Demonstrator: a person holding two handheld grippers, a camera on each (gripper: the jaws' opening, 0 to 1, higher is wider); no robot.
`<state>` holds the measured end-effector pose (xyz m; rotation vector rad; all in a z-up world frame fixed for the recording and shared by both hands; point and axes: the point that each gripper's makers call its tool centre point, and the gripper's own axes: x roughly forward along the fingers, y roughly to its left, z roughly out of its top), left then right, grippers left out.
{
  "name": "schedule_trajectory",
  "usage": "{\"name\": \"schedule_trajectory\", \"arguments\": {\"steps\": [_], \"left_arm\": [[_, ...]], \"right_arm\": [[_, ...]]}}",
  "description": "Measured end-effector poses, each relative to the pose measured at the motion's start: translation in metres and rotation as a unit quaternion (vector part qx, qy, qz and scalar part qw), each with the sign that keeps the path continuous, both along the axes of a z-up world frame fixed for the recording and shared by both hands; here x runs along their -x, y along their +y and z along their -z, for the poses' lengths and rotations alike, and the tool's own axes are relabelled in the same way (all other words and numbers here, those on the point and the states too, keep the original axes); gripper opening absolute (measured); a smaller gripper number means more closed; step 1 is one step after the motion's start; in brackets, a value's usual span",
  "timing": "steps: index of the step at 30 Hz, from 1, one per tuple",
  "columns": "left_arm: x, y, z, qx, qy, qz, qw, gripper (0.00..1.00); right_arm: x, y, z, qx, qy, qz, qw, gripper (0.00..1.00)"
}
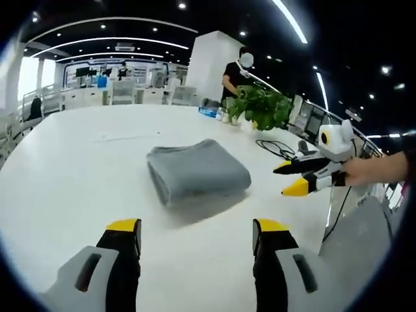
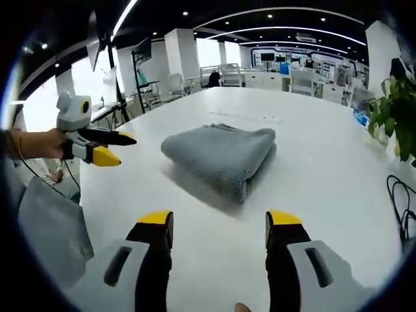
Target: Fold the towel on the table until its edges align and the towel forms a compact rectangular stack.
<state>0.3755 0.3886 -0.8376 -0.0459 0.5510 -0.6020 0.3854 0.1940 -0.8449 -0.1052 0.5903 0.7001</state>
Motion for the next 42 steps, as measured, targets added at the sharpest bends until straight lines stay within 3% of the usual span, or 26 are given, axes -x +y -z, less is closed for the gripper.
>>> {"name": "schedule_trajectory", "arguments": {"steps": [3,9,13,17,28,42], "left_arm": [[0.007,-0.001,-0.002,0.006,-0.008,-0.006,0.9999,0.87],[0.025,-0.002,-0.001,-0.004,-0.010,-0.004,0.9999,0.91],[0.029,0.003,-0.005,-0.006,-0.022,-0.016,0.9996,1.00],[0.032,0.009,-0.007,-0.004,-0.027,-0.033,0.9991,1.00],[0.042,0.006,-0.010,-0.001,-0.027,-0.031,0.9992,1.00],[0.051,0.009,-0.014,-0.009,-0.031,-0.034,0.9989,1.00]], "right_arm": [[0.009,0.002,-0.007,-0.007,-0.015,0.008,0.9998,0.67],[0.020,-0.001,-0.011,-0.024,-0.021,0.024,0.9992,0.77],[0.026,-0.006,-0.013,-0.034,-0.026,0.035,0.9985,0.81],[0.035,-0.009,-0.004,-0.027,-0.016,0.035,0.9989,0.82],[0.051,-0.015,0.006,-0.034,-0.010,0.042,0.9985,0.83],[0.061,-0.014,0.007,-0.043,0.002,0.036,0.9984,0.80]]}}
